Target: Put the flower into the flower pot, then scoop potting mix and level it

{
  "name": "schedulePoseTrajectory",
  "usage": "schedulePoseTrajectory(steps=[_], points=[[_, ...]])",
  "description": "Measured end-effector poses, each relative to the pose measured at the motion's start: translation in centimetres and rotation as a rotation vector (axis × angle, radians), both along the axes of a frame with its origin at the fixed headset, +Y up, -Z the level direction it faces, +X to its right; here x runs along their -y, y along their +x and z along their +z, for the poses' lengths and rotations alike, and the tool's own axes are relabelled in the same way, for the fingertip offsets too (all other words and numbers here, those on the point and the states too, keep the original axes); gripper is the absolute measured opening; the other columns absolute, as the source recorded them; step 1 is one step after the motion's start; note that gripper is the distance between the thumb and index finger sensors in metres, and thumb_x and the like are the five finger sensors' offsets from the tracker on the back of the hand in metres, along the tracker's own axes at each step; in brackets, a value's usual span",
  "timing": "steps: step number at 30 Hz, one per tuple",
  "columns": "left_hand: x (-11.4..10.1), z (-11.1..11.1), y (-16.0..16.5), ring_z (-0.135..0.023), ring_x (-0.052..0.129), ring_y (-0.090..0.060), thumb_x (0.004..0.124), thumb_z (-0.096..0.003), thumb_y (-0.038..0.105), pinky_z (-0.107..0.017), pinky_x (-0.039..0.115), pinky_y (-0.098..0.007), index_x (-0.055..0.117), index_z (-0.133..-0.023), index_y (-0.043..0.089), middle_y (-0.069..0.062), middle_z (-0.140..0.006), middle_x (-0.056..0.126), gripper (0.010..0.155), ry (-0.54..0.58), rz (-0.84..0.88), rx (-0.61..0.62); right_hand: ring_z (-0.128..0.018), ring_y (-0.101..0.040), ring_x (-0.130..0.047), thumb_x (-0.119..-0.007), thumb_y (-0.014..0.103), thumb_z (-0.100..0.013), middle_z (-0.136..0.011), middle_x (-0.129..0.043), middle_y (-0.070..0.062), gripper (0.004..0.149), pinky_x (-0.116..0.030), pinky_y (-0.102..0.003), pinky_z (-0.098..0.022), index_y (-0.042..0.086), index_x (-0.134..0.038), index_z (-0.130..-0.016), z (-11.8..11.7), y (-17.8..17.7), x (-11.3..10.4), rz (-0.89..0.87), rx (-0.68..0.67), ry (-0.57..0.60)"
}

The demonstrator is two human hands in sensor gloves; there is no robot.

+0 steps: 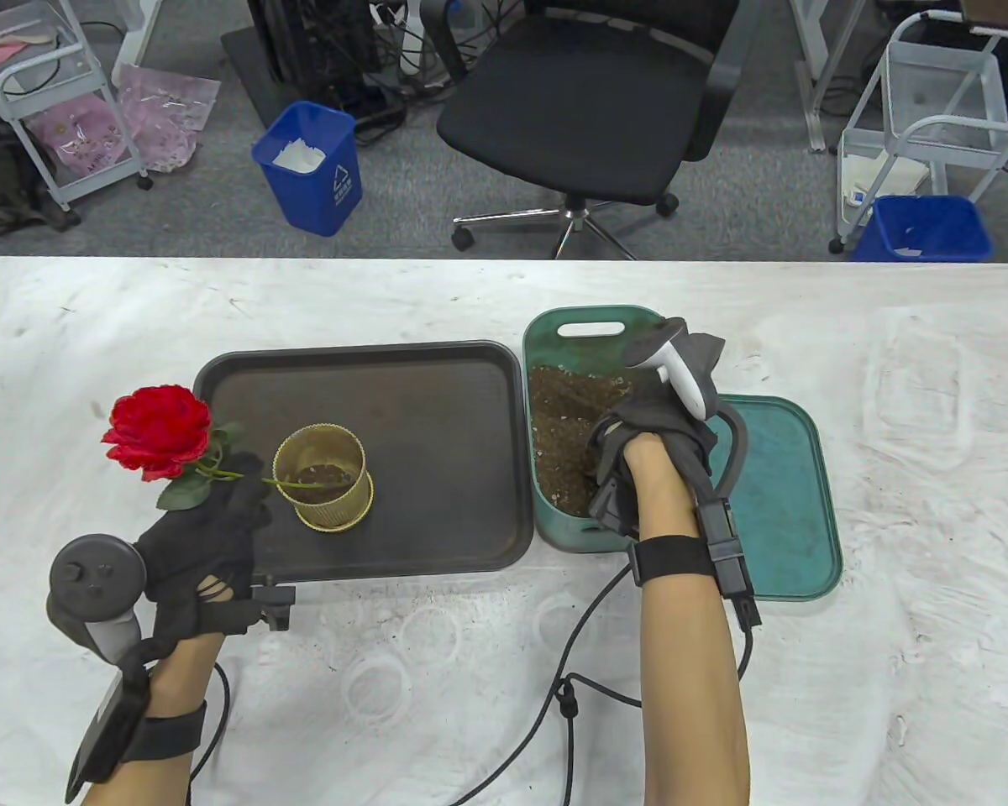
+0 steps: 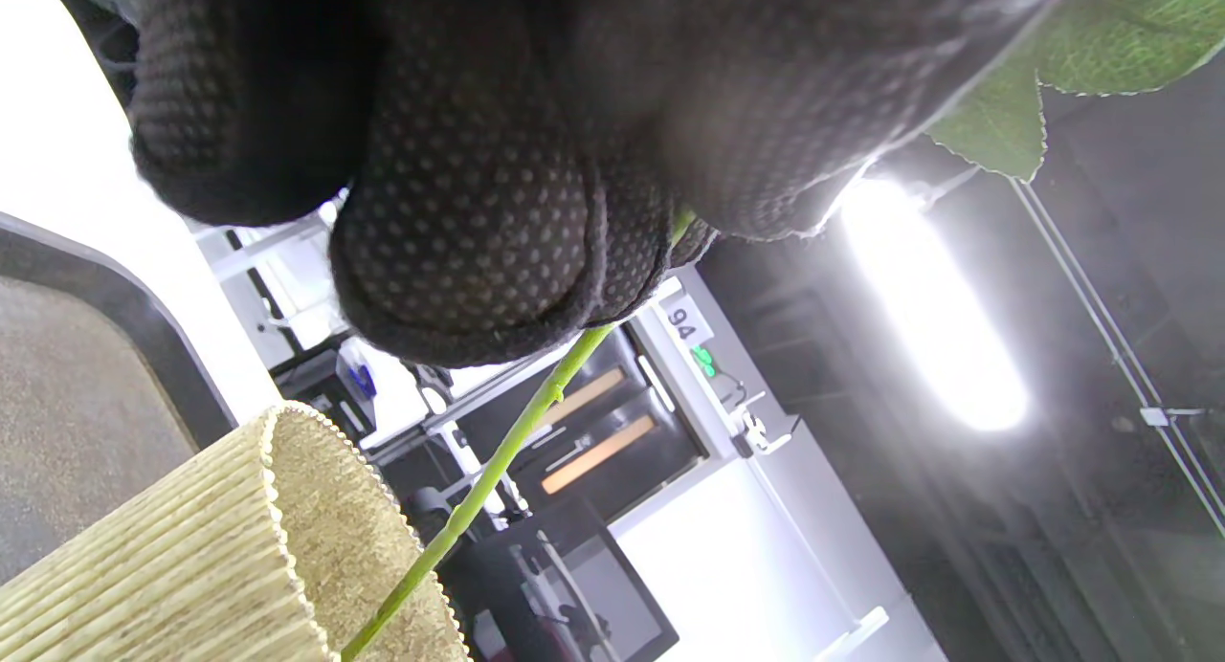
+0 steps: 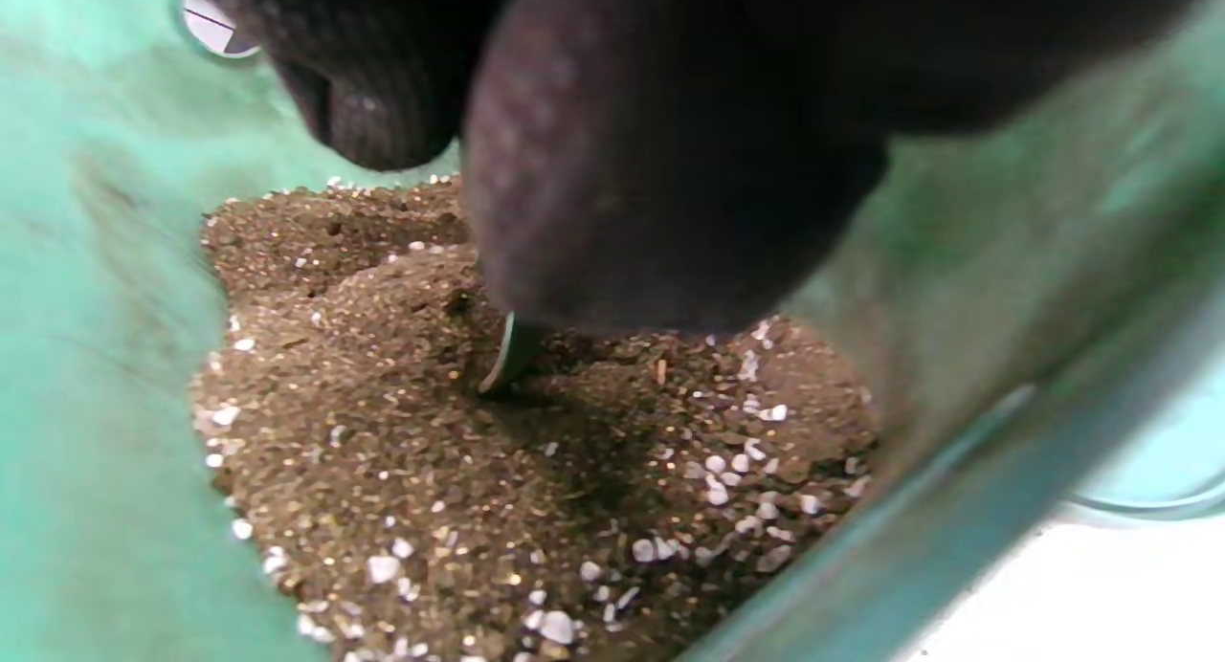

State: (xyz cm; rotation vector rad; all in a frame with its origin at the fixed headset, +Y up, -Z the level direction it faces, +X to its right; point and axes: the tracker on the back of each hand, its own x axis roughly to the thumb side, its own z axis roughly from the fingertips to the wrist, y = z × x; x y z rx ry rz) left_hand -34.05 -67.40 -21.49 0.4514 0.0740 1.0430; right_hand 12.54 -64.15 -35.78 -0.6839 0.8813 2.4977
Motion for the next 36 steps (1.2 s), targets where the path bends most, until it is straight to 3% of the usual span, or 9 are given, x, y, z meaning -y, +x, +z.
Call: schedulePoseTrajectory(steps=[13, 18, 28, 36], points=[[-0.1, 0.1, -0.1, -0.034, 0.113, -0.017, 0.091, -0.0410, 0.042, -0.035, 0.095, -0.038, 0.095, -0.078, 0.020, -0.003, -0.067, 0.103, 0.043, -0.003, 0.002, -0.012, -0.022, -0.026, -0.104, -0.075, 0.033, -0.042, -0.057, -0.098, -0.016, 0.052, -0.090, -0.032, -0.009, 0.002, -0.074, -0.084, -1.3, -0.3, 0.7, -0.236, 0.053, 0.070], [-0.2, 0.1, -0.2, -0.034, 0.113, -0.017, 0.091, -0.0410, 0.042, -0.035, 0.095, -0.038, 0.095, -0.078, 0.020, -0.003, -0.067, 0.103, 0.043, -0.003, 0.000, -0.016, -0.029, -0.029, -0.105, -0.075, 0.030, -0.041, -0.063, -0.096, -0.016, 0.054, -0.092, -0.035, -0.015, 0.002, -0.071, -0.086, -1.5, -1.2, 1.3, -0.222, 0.008, 0.074], [-0.3, 0.2, 0.0, -0.034, 0.113, -0.017, 0.091, -0.0409, 0.042, -0.035, 0.095, -0.038, 0.095, -0.078, 0.020, -0.003, -0.067, 0.103, 0.043, -0.002, 0.000, -0.009, -0.025, -0.027, -0.106, -0.070, 0.028, -0.040, -0.061, -0.096, -0.017, 0.053, -0.094, -0.032, -0.011, 0.000, -0.071, -0.086, 0.8, 0.6, 0.9, -0.427, 0.144, 0.074], [-0.3, 0.2, 0.1, -0.034, 0.113, -0.017, 0.091, -0.0413, 0.042, -0.035, 0.095, -0.037, 0.095, -0.078, 0.021, -0.002, -0.067, 0.103, 0.043, 0.000, 0.004, -0.001, -0.027, -0.027, -0.106, -0.069, 0.029, -0.041, -0.062, -0.096, -0.017, 0.053, -0.094, -0.033, -0.012, 0.001, -0.070, -0.086, 2.2, 1.0, -0.3, -0.487, 0.219, 0.152]])
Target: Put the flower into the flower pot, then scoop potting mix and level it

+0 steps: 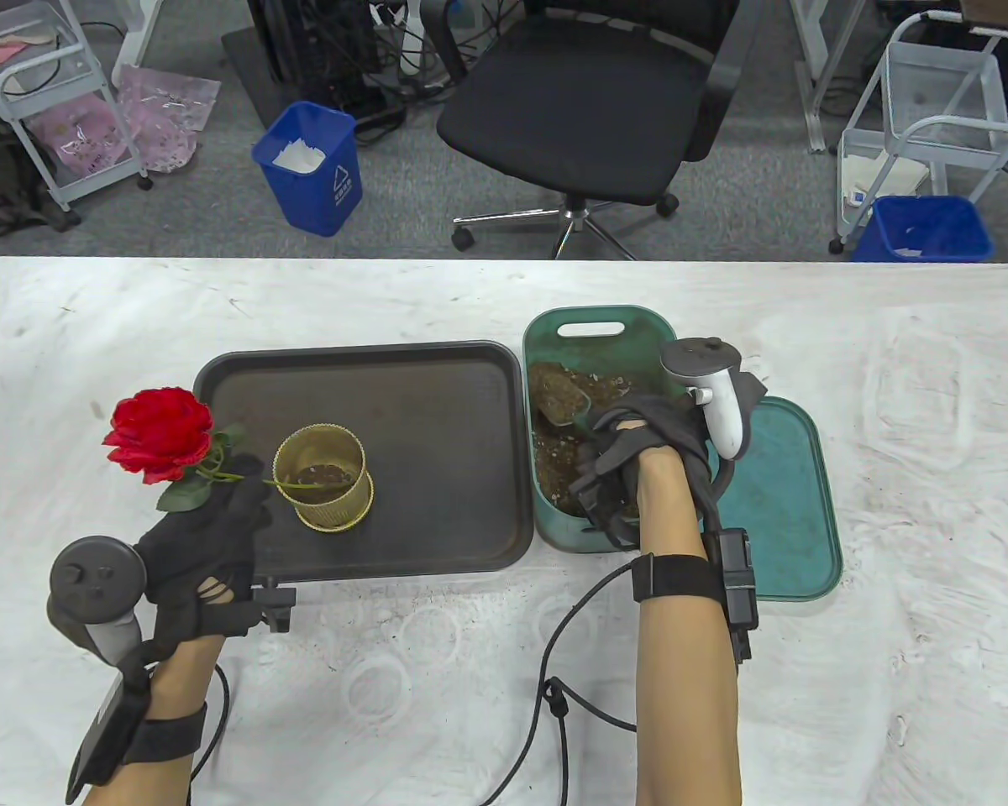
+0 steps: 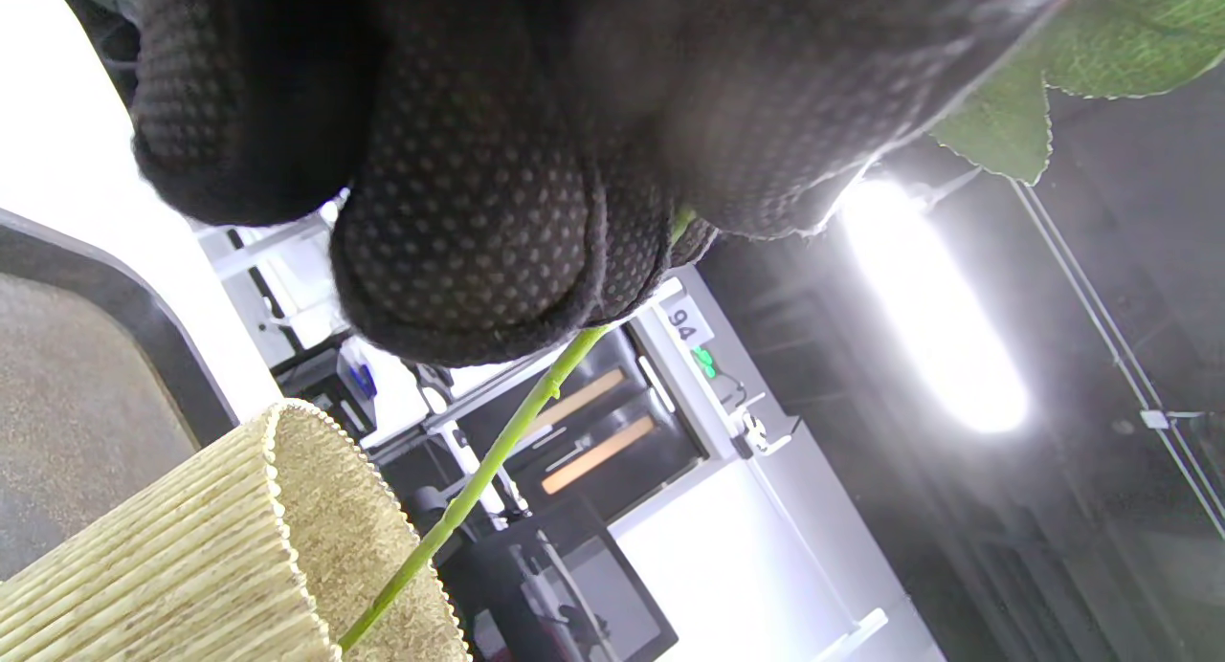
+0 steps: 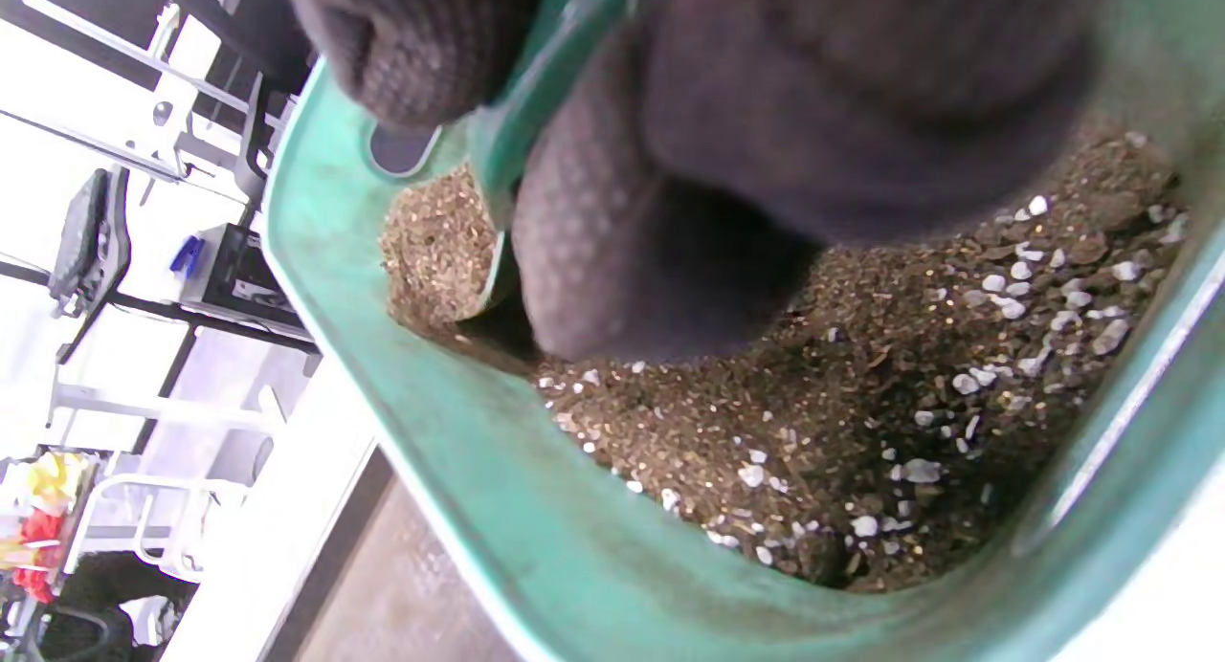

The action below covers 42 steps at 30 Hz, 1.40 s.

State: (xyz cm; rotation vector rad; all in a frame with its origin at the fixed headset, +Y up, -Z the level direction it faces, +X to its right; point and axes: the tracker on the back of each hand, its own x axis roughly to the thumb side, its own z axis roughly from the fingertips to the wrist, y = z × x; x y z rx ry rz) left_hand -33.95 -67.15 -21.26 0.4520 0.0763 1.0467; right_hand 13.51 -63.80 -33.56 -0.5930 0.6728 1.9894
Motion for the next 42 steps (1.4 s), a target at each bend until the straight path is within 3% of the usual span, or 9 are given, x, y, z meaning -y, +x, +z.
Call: schedulePoseTrajectory(steps=[8, 14, 24, 29, 35, 42], points=[[0.0, 0.0, -0.1, -0.034, 0.113, -0.017, 0.091, -0.0412, 0.042, -0.035, 0.095, -0.037, 0.095, -0.078, 0.021, -0.002, -0.067, 0.103, 0.043, -0.005, 0.011, -0.006, -0.027, -0.028, -0.106, -0.070, 0.029, -0.041, -0.062, -0.096, -0.017, 0.053, -0.094, -0.033, -0.012, 0.001, -0.070, -0.086, 1.5, 1.1, -2.3, -0.040, 0.071, 0.065], [0.0, 0.0, -0.1, -0.035, 0.113, -0.017, 0.091, -0.0413, 0.042, -0.035, 0.095, -0.037, 0.094, -0.078, 0.021, -0.002, -0.067, 0.103, 0.043, -0.007, 0.014, -0.006, -0.026, -0.027, -0.106, -0.070, 0.029, -0.041, -0.061, -0.096, -0.017, 0.053, -0.093, -0.033, -0.011, 0.001, -0.071, -0.085, 2.6, 1.1, -4.6, -0.038, 0.034, 0.110], [-0.1, 0.0, 0.0, -0.035, 0.113, -0.017, 0.091, -0.0414, 0.042, -0.035, 0.095, -0.037, 0.094, -0.078, 0.021, -0.002, -0.067, 0.103, 0.043, -0.008, 0.013, -0.004, -0.026, -0.027, -0.106, -0.070, 0.030, -0.041, -0.061, -0.096, -0.017, 0.052, -0.094, -0.032, -0.011, 0.001, -0.071, -0.085, 3.2, -4.9, -6.1, -0.093, -0.168, 0.155], [-0.1, 0.0, -0.1, -0.034, 0.113, -0.017, 0.091, -0.0414, 0.042, -0.035, 0.095, -0.037, 0.094, -0.078, 0.021, -0.002, -0.067, 0.103, 0.043, -0.008, 0.014, -0.007, -0.026, -0.027, -0.106, -0.070, 0.030, -0.041, -0.061, -0.096, -0.017, 0.052, -0.094, -0.032, -0.011, 0.002, -0.071, -0.086, 2.8, -9.8, -5.3, -0.120, -0.296, 0.141], [-0.1, 0.0, -0.1, -0.035, 0.113, -0.017, 0.091, -0.0415, 0.042, -0.035, 0.095, -0.037, 0.094, -0.078, 0.021, -0.002, -0.067, 0.103, 0.043, -0.009, 0.015, -0.008, -0.027, -0.027, -0.106, -0.071, 0.030, -0.042, -0.062, -0.096, -0.017, 0.052, -0.094, -0.032, -0.012, 0.002, -0.071, -0.086, 2.1, -15.3, -2.3, -0.121, -0.423, 0.083], [-0.1, -0.1, 0.0, -0.035, 0.113, -0.017, 0.091, -0.0414, 0.042, -0.035, 0.095, -0.038, 0.094, -0.078, 0.021, -0.002, -0.067, 0.103, 0.043, -0.007, 0.012, -0.002, -0.027, -0.028, -0.106, -0.072, 0.031, -0.042, -0.062, -0.096, -0.017, 0.052, -0.094, -0.033, -0.012, 0.003, -0.071, -0.086, 1.7, -19.0, 0.1, -0.023, -0.484, 0.067]])
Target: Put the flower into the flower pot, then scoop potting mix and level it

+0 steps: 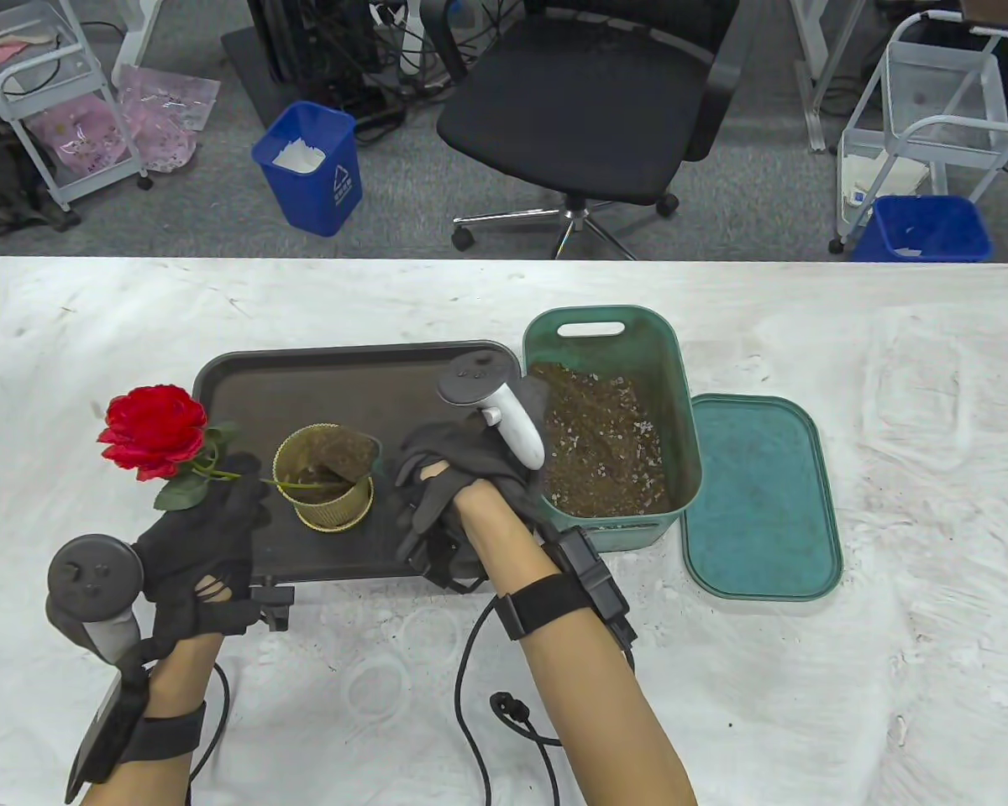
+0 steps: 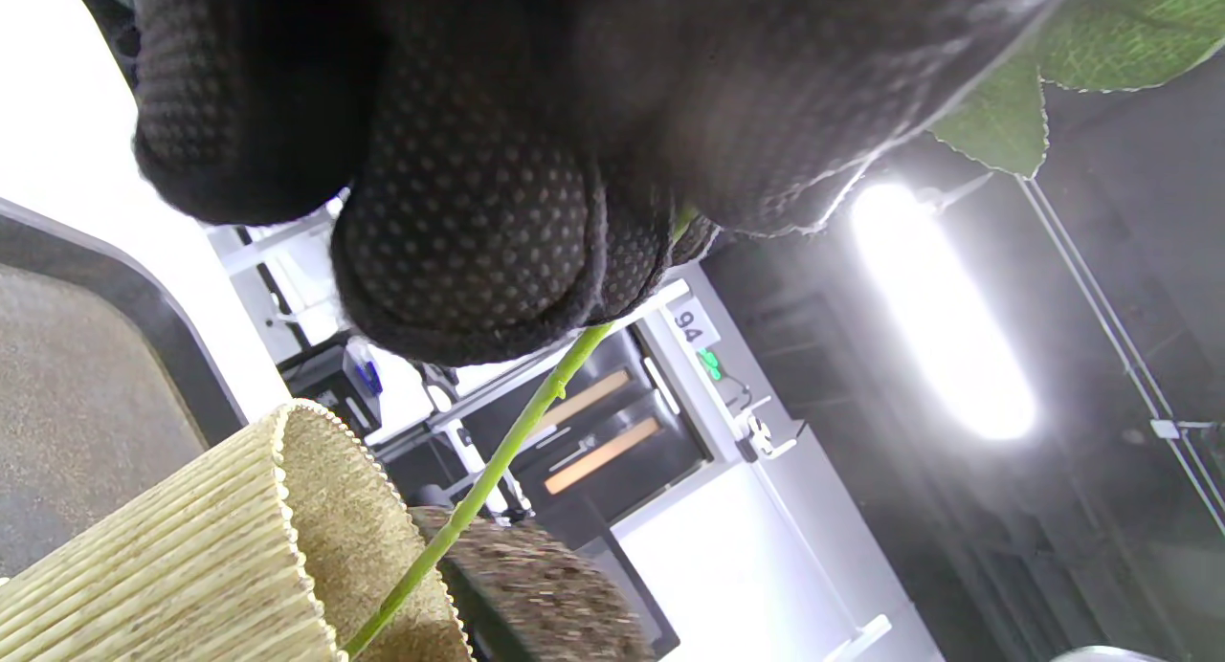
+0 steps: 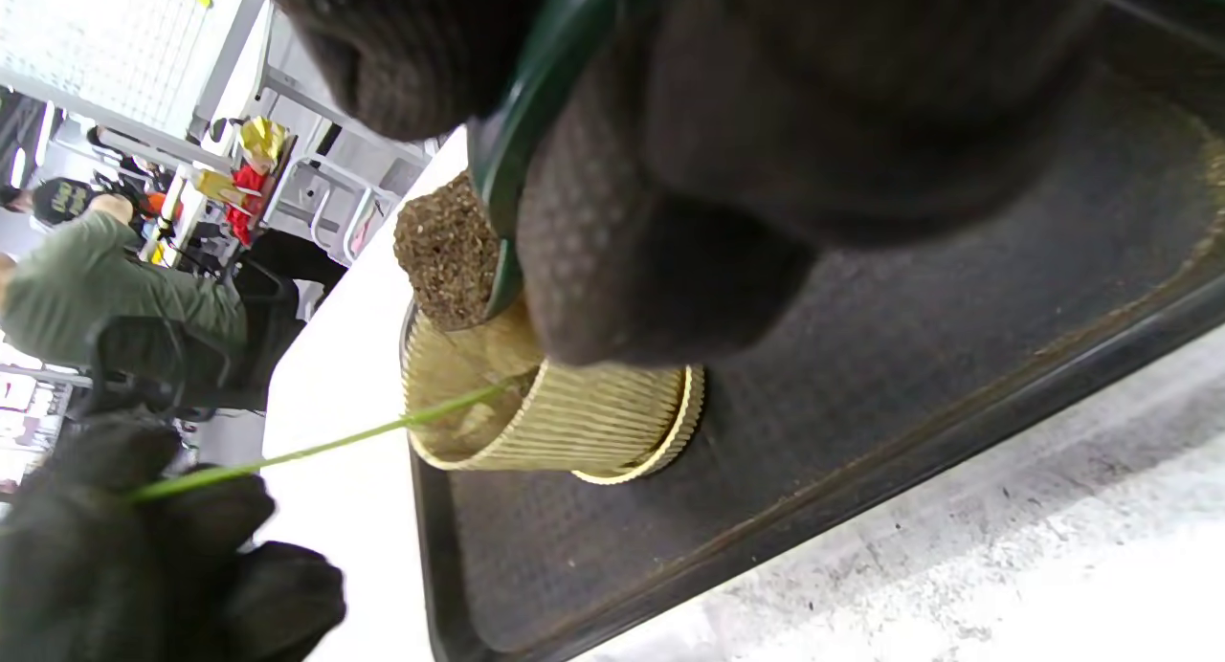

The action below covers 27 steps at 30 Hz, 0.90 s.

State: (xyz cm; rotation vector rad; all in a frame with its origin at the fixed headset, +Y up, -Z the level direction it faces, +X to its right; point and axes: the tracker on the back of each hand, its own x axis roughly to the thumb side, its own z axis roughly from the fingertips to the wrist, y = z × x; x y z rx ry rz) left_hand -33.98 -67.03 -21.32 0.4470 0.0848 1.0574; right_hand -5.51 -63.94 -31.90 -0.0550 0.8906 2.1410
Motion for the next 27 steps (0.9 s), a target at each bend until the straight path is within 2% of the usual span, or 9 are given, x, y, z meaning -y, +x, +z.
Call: schedulePoseTrajectory(steps=[6, 17, 22, 27], points=[[0.0, 0.0, -0.1, -0.034, 0.113, -0.017, 0.091, -0.0414, 0.042, -0.035, 0.095, -0.038, 0.094, -0.078, 0.021, -0.002, -0.067, 0.103, 0.043, 0.001, -0.005, -0.003, -0.027, -0.028, -0.107, -0.076, 0.033, -0.043, -0.062, -0.097, -0.017, 0.052, -0.094, -0.033, -0.012, 0.003, -0.072, -0.086, 0.2, -2.4, -0.4, 0.153, -0.056, 0.144], [0.0, 0.1, -0.2, -0.034, 0.113, -0.017, 0.091, -0.0414, 0.042, -0.035, 0.095, -0.038, 0.094, -0.078, 0.021, -0.003, -0.067, 0.103, 0.043, -0.002, 0.001, -0.013, -0.028, -0.029, -0.107, -0.083, 0.033, -0.040, -0.062, -0.098, -0.016, 0.053, -0.094, -0.035, -0.013, 0.005, -0.074, -0.085, 2.3, -6.8, -2.0, 0.474, -0.218, 0.453], [-0.1, 0.1, -0.2, -0.034, 0.113, -0.018, 0.091, -0.0413, 0.042, -0.035, 0.095, -0.038, 0.094, -0.078, 0.021, -0.002, -0.067, 0.103, 0.043, -0.001, -0.006, -0.015, -0.028, -0.029, -0.107, -0.083, 0.033, -0.040, -0.063, -0.098, -0.016, 0.054, -0.093, -0.035, -0.014, 0.005, -0.074, -0.085, 3.1, -7.5, -2.3, 0.530, -0.254, 0.525], [-0.1, 0.1, -0.2, -0.034, 0.113, -0.017, 0.091, -0.0414, 0.042, -0.035, 0.095, -0.038, 0.094, -0.078, 0.021, -0.002, -0.067, 0.103, 0.043, 0.003, -0.015, -0.013, -0.028, -0.029, -0.107, -0.083, 0.033, -0.040, -0.062, -0.098, -0.016, 0.054, -0.093, -0.035, -0.013, 0.005, -0.074, -0.085, 3.4, -6.6, -3.4, 0.532, -0.232, 0.557]])
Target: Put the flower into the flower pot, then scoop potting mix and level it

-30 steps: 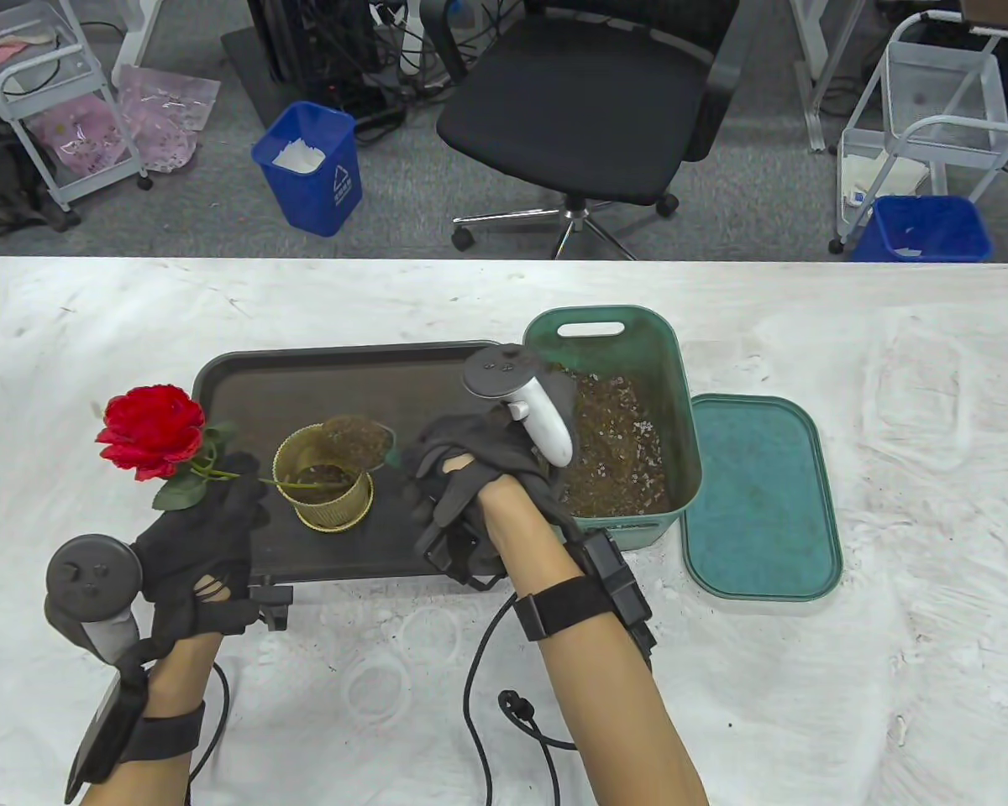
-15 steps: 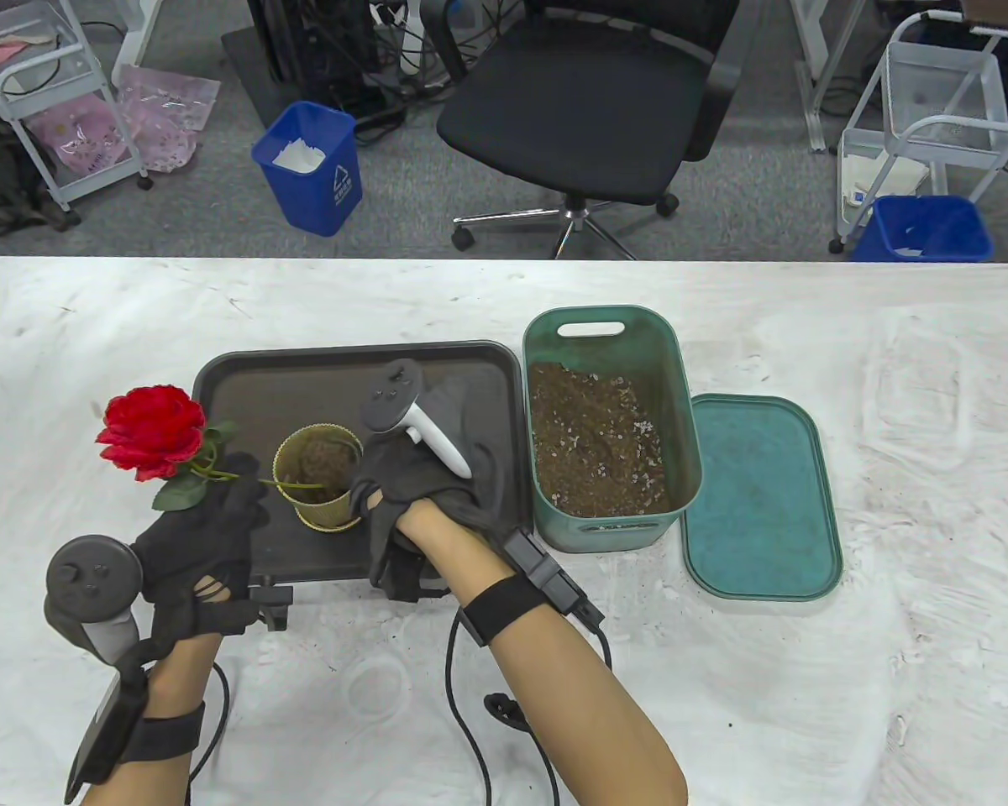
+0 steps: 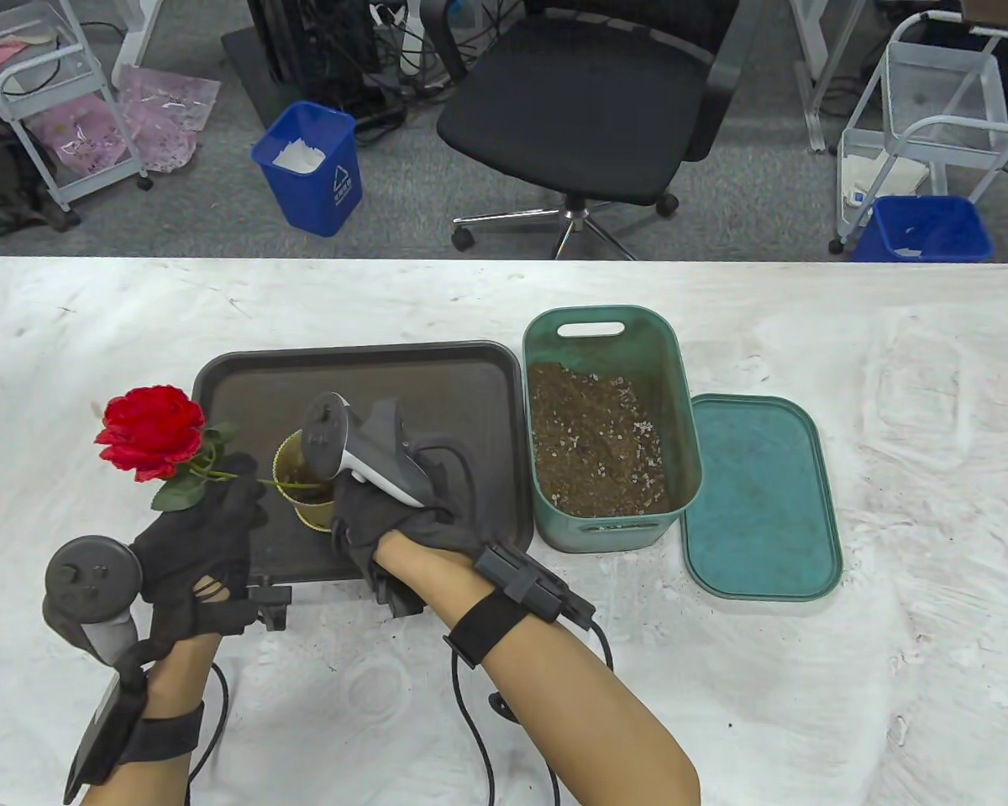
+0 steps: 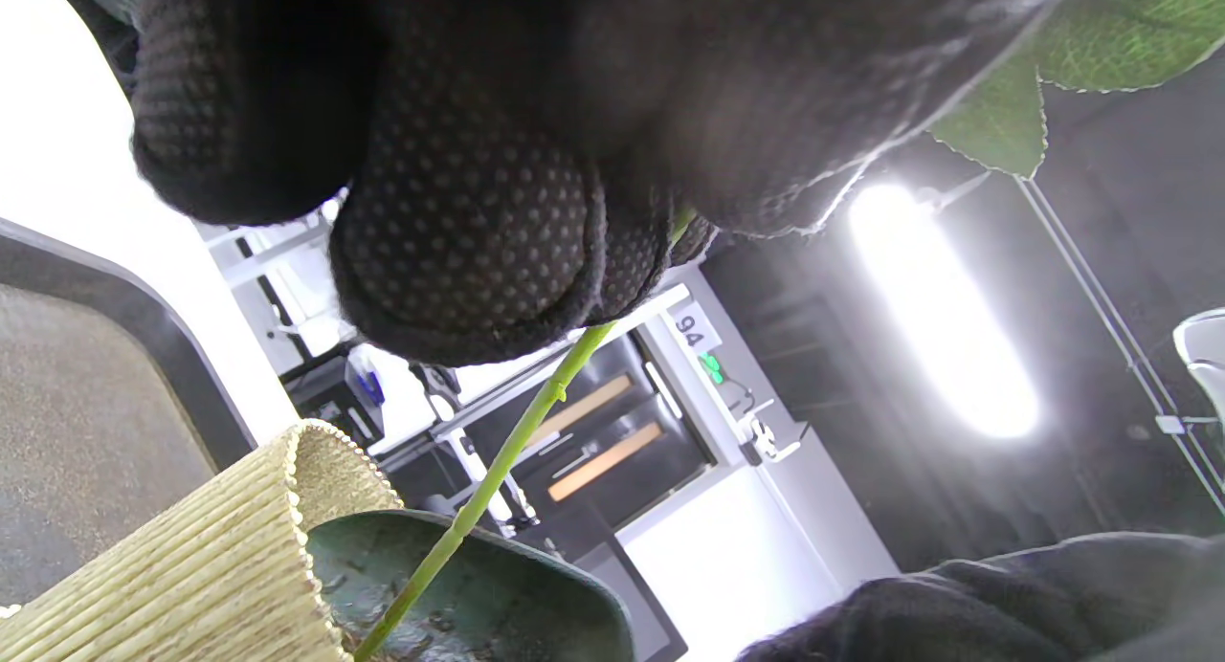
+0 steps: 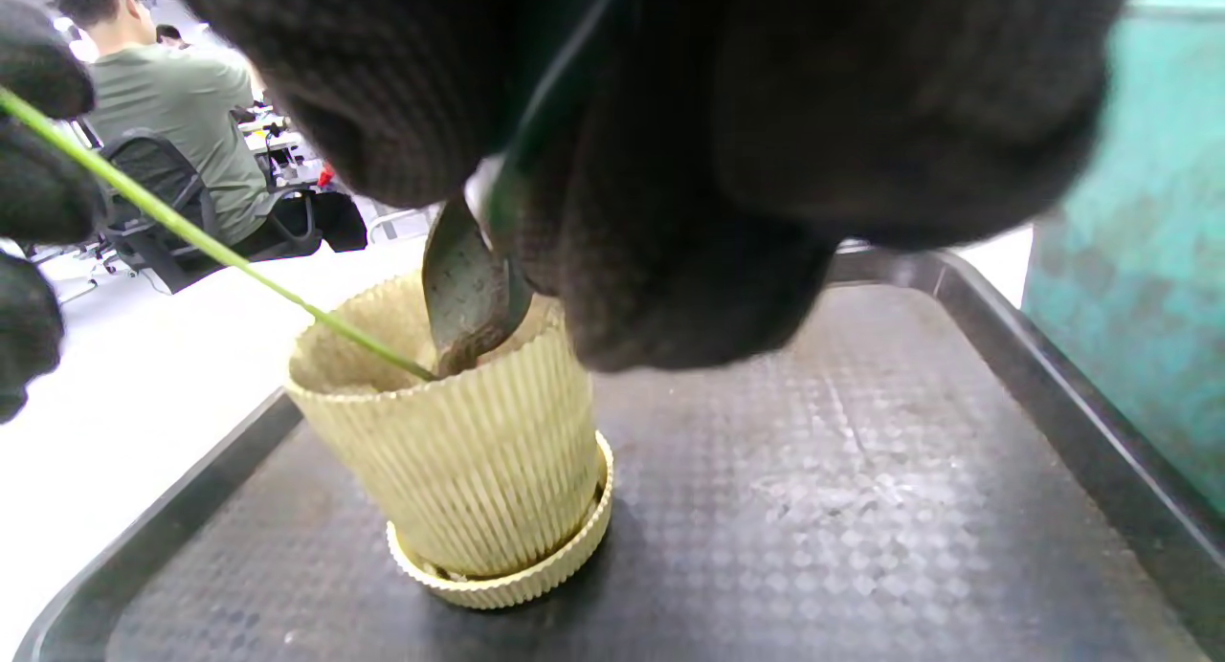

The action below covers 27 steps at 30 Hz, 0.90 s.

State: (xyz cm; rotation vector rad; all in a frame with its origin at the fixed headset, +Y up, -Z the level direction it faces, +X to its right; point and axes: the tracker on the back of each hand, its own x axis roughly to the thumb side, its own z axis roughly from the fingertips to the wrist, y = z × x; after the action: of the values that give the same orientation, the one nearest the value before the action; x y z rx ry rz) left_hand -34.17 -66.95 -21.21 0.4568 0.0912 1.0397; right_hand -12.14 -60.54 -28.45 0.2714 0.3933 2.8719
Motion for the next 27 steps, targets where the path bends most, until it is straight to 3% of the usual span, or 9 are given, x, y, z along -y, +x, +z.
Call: schedulePoseTrajectory(steps=[11, 21, 24, 27], points=[[0.1, 0.0, 0.1, -0.034, 0.113, -0.018, 0.091, -0.0413, 0.042, -0.035, 0.095, -0.038, 0.094, -0.078, 0.021, -0.002, -0.067, 0.103, 0.043, 0.004, -0.013, 0.001, -0.027, -0.029, -0.107, -0.081, 0.033, -0.040, -0.062, -0.098, -0.016, 0.053, -0.094, -0.035, -0.013, 0.005, -0.074, -0.085, -0.5, 6.3, -3.1, -0.258, 0.147, -0.112], [0.1, 0.0, 0.2, -0.035, 0.113, -0.018, 0.091, -0.0413, 0.042, -0.035, 0.095, -0.038, 0.094, -0.078, 0.021, -0.002, -0.067, 0.103, 0.043, 0.007, -0.021, 0.009, -0.027, -0.029, -0.107, -0.081, 0.033, -0.041, -0.061, -0.098, -0.017, 0.053, -0.094, -0.035, -0.012, 0.004, -0.074, -0.085, -1.9, 16.4, -7.8, -0.386, 0.404, 0.004], [0.1, 0.0, 0.3, -0.034, 0.113, -0.018, 0.091, -0.0413, 0.042, -0.035, 0.095, -0.038, 0.094, -0.078, 0.021, -0.002, -0.067, 0.103, 0.043, 0.006, -0.022, 0.010, -0.026, -0.030, -0.106, -0.081, 0.032, -0.041, -0.061, -0.098, -0.018, 0.053, -0.093, -0.036, -0.012, 0.004, -0.075, -0.084, -2.4, 20.0, -8.1, -0.501, 0.515, -0.002], [0.1, 0.0, 0.3, -0.034, 0.113, -0.018, 0.091, -0.0413, 0.042, -0.035, 0.095, -0.038, 0.094, -0.078, 0.021, -0.002, -0.067, 0.103, 0.043, 0.006, -0.020, 0.011, -0.026, -0.030, -0.106, -0.081, 0.032, -0.041, -0.061, -0.098, -0.018, 0.053, -0.093, -0.036, -0.012, 0.003, -0.075, -0.085, -2.9, 22.7, -7.4, -0.506, 0.599, -0.026]])
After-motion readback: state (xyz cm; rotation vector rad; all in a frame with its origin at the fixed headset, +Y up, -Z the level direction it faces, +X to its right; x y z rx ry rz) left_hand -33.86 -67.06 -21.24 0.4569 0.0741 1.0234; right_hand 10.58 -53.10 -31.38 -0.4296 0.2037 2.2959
